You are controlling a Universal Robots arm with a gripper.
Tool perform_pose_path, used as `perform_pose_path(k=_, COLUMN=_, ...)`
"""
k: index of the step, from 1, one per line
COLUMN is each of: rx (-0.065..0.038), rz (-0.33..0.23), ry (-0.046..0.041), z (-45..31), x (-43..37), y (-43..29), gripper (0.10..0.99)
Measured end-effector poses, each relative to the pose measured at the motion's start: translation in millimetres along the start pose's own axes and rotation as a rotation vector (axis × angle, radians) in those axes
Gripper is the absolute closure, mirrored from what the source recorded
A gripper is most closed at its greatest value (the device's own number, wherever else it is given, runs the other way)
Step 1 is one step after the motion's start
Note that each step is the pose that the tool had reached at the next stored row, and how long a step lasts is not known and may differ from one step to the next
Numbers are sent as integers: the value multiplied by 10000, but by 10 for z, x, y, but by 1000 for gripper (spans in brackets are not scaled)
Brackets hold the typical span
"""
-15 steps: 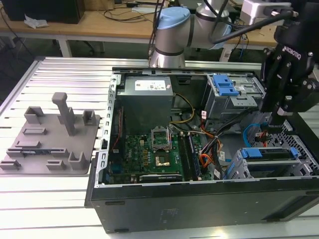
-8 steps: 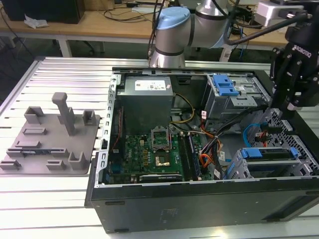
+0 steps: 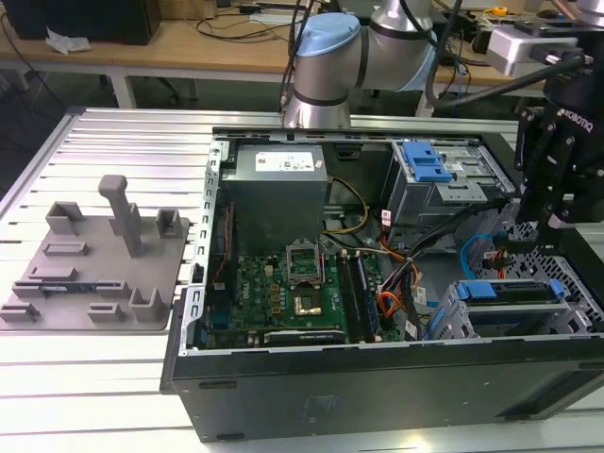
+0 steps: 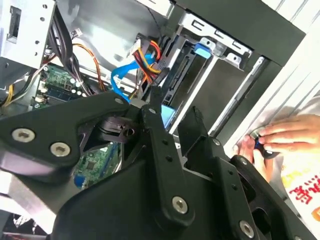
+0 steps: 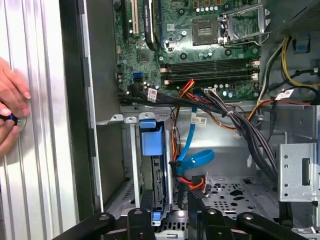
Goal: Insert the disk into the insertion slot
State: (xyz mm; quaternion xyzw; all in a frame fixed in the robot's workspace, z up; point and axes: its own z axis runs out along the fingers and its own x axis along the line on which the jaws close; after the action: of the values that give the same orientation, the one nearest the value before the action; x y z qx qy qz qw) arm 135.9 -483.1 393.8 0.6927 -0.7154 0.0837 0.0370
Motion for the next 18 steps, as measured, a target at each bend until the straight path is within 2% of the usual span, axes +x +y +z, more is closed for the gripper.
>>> perform_pose_path(k=1, rx=8, rz=-9, ry=154, z=-2, x=-51, y=15, gripper=675)
perform_pose_path(k=2, rx=38, rz=-26, ry=461, z=-6, x=-93, y=23, gripper=675)
perform_pose_path(k=3, rx=127, rz=-27, ry=735, z=-7, x=-121, y=24, gripper=675)
perform_pose_path(k=4, rx=182, rz=-15, ry=785, z=-4, x=-123, y=25, gripper=675)
perform_pose_path(k=6, rx=230, rz=173, ry=807, z=10, x=-126, y=24, gripper=675)
perform_pose_path(k=9, rx=192, rz=458, ry=839, z=41, x=-136, y=29, gripper=675)
perform_pose_path(k=10, rx=198, rz=446, ry=942, z=52, x=-163, y=26, gripper=675)
perform_pose_path(k=11, rx=207, rz=418, ry=1085, z=58, x=-180, y=25, gripper=675)
perform_pose_path(k=14, rx=227, rz=334, ry=1353, z=73, x=-207, y=25, gripper=675)
perform_pose_path(k=16, rx=241, rz=285, ry=1456, z=89, x=-233, y=23, gripper=675)
perform_pose_path(k=18, rx=253, rz=249, ry=1522, z=106, x=-274, y=19, gripper=675)
